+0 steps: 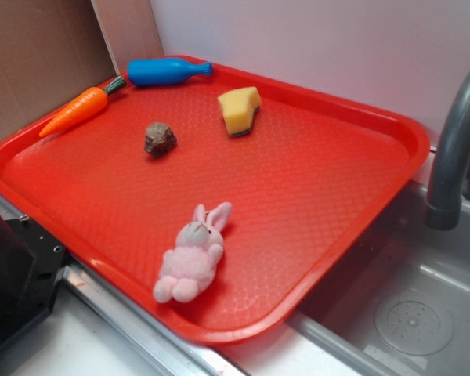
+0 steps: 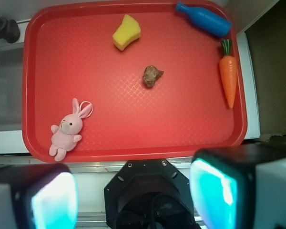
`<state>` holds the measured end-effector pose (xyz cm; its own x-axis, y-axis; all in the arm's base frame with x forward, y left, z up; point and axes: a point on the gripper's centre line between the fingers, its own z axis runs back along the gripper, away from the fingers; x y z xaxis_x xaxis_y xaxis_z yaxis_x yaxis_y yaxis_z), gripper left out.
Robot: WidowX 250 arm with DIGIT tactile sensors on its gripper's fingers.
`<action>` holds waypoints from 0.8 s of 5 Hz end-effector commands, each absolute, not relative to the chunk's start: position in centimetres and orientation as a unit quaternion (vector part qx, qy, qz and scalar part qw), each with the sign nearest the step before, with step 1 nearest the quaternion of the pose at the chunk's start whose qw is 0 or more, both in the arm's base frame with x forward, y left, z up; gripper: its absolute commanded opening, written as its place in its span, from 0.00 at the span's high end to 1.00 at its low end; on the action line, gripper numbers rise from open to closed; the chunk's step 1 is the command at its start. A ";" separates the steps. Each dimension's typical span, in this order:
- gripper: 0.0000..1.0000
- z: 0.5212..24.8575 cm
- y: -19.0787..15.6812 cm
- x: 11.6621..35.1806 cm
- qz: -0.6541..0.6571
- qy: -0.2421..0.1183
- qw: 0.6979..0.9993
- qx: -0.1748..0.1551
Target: Grab the blue bottle.
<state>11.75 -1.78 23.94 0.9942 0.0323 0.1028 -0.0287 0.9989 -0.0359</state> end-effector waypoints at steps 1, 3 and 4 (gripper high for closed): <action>0.00 23.9 -1.8 11.7 0.015 -0.052 0.998 -0.017; 0.00 18.4 5.6 17.7 -0.105 -0.059 0.990 0.078; 0.00 16.5 9.5 20.0 -0.106 -0.073 0.989 0.078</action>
<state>19.42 9.01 15.25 0.9708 -0.2223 0.0899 0.2080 0.9673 0.1453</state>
